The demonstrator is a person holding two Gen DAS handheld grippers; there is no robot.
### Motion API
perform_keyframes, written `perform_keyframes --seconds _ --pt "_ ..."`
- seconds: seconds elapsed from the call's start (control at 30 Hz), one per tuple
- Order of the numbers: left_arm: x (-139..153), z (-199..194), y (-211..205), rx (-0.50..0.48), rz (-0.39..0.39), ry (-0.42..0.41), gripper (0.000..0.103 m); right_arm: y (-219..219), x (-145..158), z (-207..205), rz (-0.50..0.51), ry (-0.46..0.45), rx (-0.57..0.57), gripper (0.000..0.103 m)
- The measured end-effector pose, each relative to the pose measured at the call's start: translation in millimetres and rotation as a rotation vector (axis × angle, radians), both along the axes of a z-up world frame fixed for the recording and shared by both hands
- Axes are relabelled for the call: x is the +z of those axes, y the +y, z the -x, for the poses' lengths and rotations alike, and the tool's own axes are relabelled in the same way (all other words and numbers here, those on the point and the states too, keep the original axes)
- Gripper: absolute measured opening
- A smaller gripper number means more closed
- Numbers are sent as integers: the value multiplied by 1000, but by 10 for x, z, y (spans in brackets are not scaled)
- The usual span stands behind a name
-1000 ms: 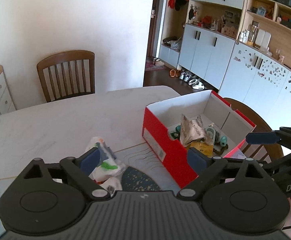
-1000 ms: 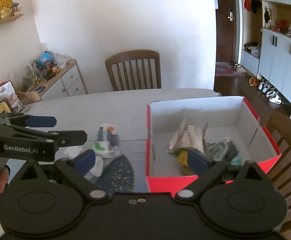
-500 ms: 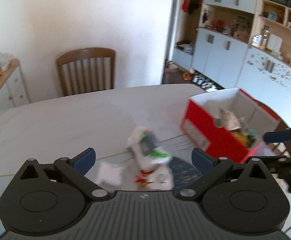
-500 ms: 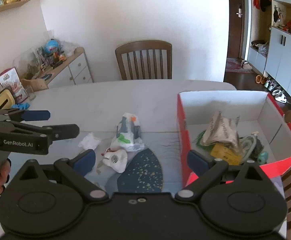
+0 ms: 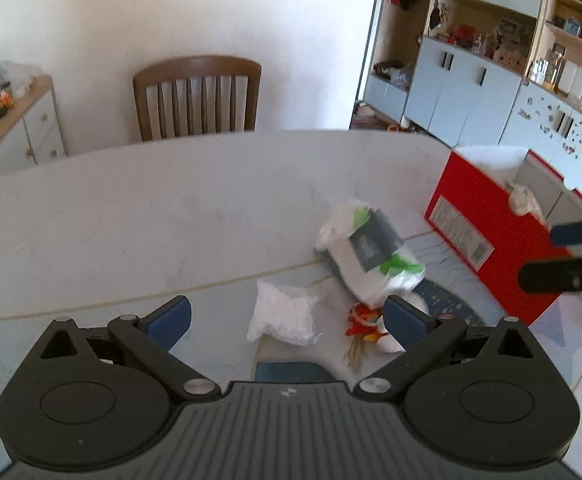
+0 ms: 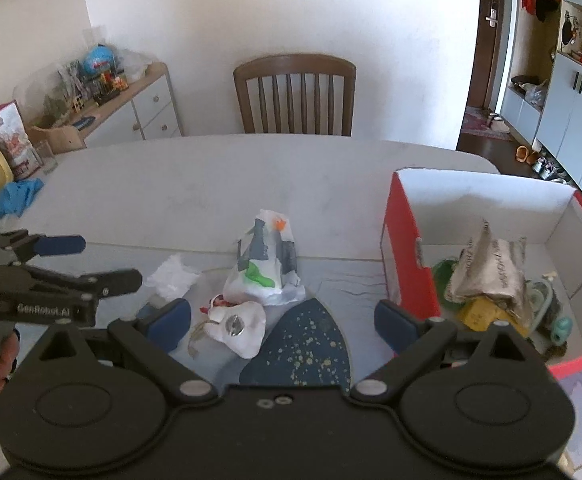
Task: Organize objects
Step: 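Withdraw both tools from the shoebox back toward the table, then grasp the clear granule bag with the left tool while the right tool grasps the white plastic bag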
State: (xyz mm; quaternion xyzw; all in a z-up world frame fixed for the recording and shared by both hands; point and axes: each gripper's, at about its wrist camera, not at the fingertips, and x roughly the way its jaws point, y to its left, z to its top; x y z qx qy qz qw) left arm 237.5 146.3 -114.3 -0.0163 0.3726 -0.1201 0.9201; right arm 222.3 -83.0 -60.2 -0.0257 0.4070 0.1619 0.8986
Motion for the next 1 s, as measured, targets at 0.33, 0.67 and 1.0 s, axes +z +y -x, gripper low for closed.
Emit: perform_keyframes --seconds 0.33,0.67,1.0 --pt "-361 -269 -86 -13 -27 50 103 208 -313 -410 48 59 15 98" --pt "-601 -421 -171 -48 -58 50 103 390 -623 -908 63 124 -10 90" --pt "-693 -411 -197 -32 -67 34 100 549 -798 -1092 62 152 12 78"
